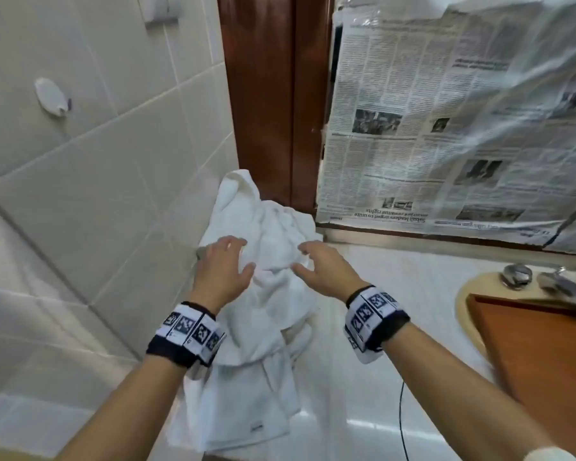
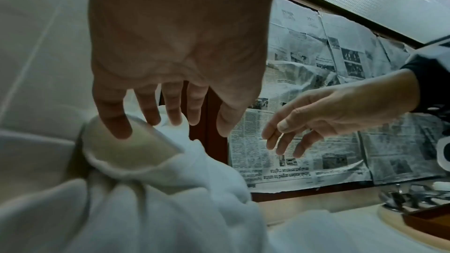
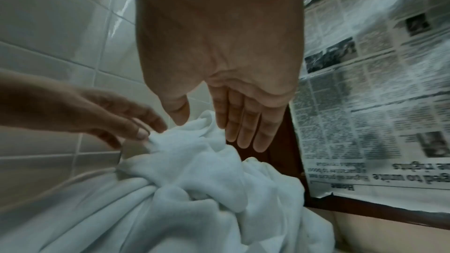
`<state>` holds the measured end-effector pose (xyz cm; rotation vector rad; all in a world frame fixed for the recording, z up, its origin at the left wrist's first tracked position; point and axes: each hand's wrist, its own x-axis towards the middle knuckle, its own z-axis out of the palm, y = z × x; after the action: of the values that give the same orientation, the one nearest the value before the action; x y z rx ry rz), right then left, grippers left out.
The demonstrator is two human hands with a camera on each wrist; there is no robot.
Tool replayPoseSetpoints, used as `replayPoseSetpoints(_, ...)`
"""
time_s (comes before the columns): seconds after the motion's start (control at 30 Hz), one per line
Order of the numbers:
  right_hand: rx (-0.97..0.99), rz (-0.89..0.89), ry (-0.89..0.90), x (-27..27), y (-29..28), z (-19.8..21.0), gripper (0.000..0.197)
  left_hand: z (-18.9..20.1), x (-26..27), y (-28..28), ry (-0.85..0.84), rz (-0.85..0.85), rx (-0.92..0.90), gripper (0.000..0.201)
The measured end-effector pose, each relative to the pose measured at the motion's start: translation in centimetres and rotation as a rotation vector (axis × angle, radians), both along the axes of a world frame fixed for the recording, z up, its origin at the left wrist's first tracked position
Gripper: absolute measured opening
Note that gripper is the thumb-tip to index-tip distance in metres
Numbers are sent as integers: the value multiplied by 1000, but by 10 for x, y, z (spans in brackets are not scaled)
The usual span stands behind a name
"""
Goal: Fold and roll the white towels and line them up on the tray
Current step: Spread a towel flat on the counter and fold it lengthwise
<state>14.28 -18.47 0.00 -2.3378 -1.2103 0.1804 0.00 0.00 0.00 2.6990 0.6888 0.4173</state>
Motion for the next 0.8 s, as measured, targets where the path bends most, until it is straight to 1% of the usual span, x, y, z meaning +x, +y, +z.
replayPoseSetpoints(0.1,-33,1,1,10,34,-5,56,0,12,23,19,109,87,57)
replayPoseSetpoints(0.2,-66,32,-1,19,66,-11,59,-6,20,38,44,98,89,62)
replayPoseSetpoints(0.3,-40,65,6,28,90,-19,62,-15,24,43,53,90,69,61)
replayPoseSetpoints(0.37,-28,78,68,33,104,-26,68,-17,25,44,6,109,41,56)
replayPoseSetpoints(0.43,-11,76,160,36,112,-31,75,-16,26,44,-20,121,29,44)
replayPoseSetpoints(0.47,6,74,194,38,114,-33,76,-12,27,44,-34,128,30,36)
replayPoseSetpoints(0.5,32,75,212,39,115,-34,72,-8,26,44,-47,129,28,29)
replayPoseSetpoints(0.53,70,77,223,38,114,-33,63,-5,26,44,-62,120,32,23)
replayPoseSetpoints(0.6,169,63,230,38,108,-30,30,2,25,41,-60,110,27,19)
replayPoseSetpoints(0.63,201,61,235,38,103,-27,20,4,23,40,-64,104,17,18)
replayPoseSetpoints(0.73,232,69,290,37,80,-17,26,12,16,33,-163,48,-57,17)
replayPoseSetpoints(0.8,258,83,300,36,59,-11,29,22,8,22,-222,-35,-160,23)
